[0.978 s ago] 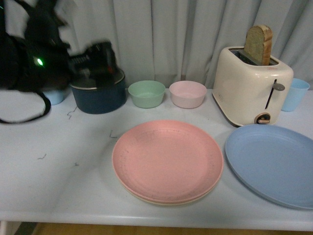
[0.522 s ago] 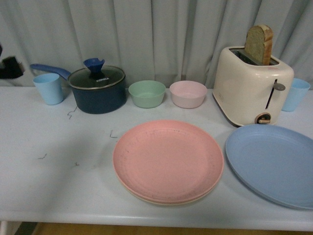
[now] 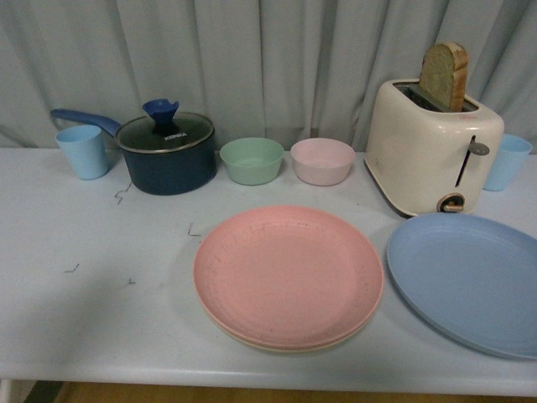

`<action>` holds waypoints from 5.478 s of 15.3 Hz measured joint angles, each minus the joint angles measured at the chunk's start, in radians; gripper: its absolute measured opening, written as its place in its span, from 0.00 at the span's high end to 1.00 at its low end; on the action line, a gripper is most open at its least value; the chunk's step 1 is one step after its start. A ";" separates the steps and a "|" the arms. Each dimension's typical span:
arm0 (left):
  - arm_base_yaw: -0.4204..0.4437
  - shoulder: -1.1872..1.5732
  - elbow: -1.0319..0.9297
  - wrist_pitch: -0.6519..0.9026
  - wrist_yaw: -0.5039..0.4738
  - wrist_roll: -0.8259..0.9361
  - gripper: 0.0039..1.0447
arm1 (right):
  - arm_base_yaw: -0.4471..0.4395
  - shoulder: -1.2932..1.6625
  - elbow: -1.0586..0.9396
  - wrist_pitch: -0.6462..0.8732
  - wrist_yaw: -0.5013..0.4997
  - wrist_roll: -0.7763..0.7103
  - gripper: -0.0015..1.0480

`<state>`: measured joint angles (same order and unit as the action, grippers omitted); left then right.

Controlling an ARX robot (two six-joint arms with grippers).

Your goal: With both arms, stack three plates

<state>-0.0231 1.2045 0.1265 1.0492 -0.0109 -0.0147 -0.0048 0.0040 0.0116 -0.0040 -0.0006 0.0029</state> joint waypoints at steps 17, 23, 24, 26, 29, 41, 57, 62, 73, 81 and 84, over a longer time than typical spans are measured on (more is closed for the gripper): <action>0.023 -0.900 -0.116 -0.744 0.010 0.000 0.99 | 0.000 0.000 0.000 0.000 0.000 0.000 0.06; 0.023 -0.987 -0.116 -0.830 0.010 0.000 0.99 | 0.000 0.000 0.000 0.000 0.000 0.000 0.06; 0.023 -1.004 -0.116 -0.848 0.010 0.000 0.99 | 0.000 0.000 0.000 0.000 0.000 0.000 0.06; 0.023 -1.036 -0.116 -0.881 0.010 0.000 0.99 | 0.000 0.000 0.000 0.000 0.000 0.000 0.06; 0.023 -1.196 -0.113 -1.050 0.010 0.000 0.99 | 0.000 0.000 0.000 0.001 0.000 0.000 0.06; 0.023 -1.196 -0.115 -1.052 0.011 0.001 0.06 | -0.364 1.299 0.432 0.333 -0.084 -0.299 0.06; 0.023 -1.196 -0.115 -1.052 0.011 0.001 0.06 | -0.217 2.242 1.036 0.425 -0.171 -0.102 0.33; 0.023 -1.196 -0.115 -1.052 0.011 0.001 0.06 | -0.221 2.238 1.005 0.465 -0.173 -0.089 0.72; 0.023 -1.196 -0.115 -1.052 0.011 0.001 0.06 | -0.419 1.796 0.671 0.397 -0.345 -0.063 0.97; 0.023 -1.196 -0.115 -1.052 0.011 0.001 0.06 | 0.203 1.909 0.872 0.461 -0.212 0.296 0.97; 0.023 -1.196 -0.115 -1.052 0.011 0.001 0.06 | 0.236 2.006 0.953 0.437 -0.163 0.389 0.97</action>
<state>0.0002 0.0082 0.0116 -0.0032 -0.0002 -0.0135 0.2314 2.0102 0.9646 0.4328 -0.1638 0.3923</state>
